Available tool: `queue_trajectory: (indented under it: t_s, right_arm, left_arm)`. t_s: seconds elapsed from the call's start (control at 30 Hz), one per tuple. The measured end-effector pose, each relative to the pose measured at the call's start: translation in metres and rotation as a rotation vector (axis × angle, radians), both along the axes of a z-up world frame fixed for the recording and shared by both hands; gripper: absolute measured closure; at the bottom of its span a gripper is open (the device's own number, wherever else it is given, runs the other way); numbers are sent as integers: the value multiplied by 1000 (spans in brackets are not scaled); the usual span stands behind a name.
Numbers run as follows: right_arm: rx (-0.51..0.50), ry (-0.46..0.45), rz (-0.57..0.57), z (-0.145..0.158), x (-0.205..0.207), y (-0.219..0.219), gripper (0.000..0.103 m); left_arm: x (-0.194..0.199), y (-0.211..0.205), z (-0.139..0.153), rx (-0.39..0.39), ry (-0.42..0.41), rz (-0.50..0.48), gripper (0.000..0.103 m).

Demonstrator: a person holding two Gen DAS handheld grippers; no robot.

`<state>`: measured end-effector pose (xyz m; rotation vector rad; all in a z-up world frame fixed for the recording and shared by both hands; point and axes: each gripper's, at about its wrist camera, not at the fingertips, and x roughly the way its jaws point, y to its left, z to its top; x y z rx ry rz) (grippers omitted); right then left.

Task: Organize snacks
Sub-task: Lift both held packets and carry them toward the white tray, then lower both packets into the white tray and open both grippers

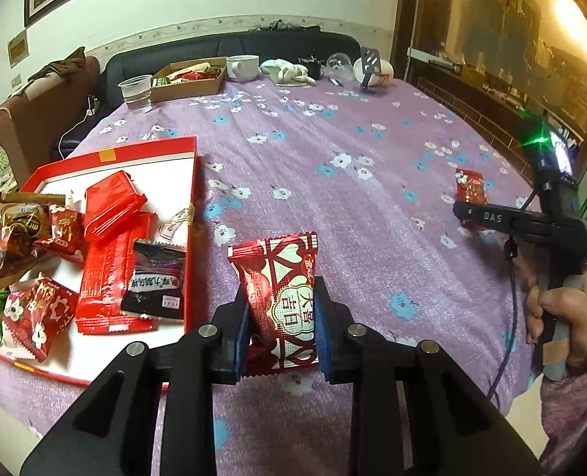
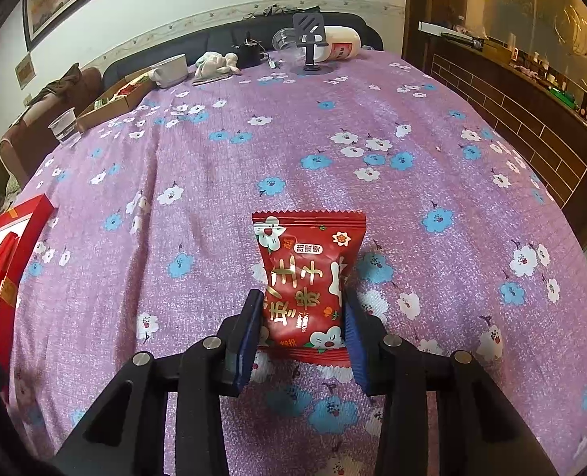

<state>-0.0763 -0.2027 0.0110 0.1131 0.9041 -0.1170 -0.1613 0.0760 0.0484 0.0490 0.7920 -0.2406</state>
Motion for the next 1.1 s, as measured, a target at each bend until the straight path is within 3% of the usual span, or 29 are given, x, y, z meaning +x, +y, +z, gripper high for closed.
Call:
queue_trajectory:
  t_s: [0.4,0.73,1.1]
  right_arm:
    - [22,-112,49,12,-22,10,67]
    - [157,-201,226,20,-41,52,67]
    - [196,-223,461,23,-54,137,67]
  left_arm:
    - [-21,32,11,-78,-27,19,78]
    - [-34,70,6,-118,-6,69,78]
    - [-32,97,-2,-153,16,122,78]
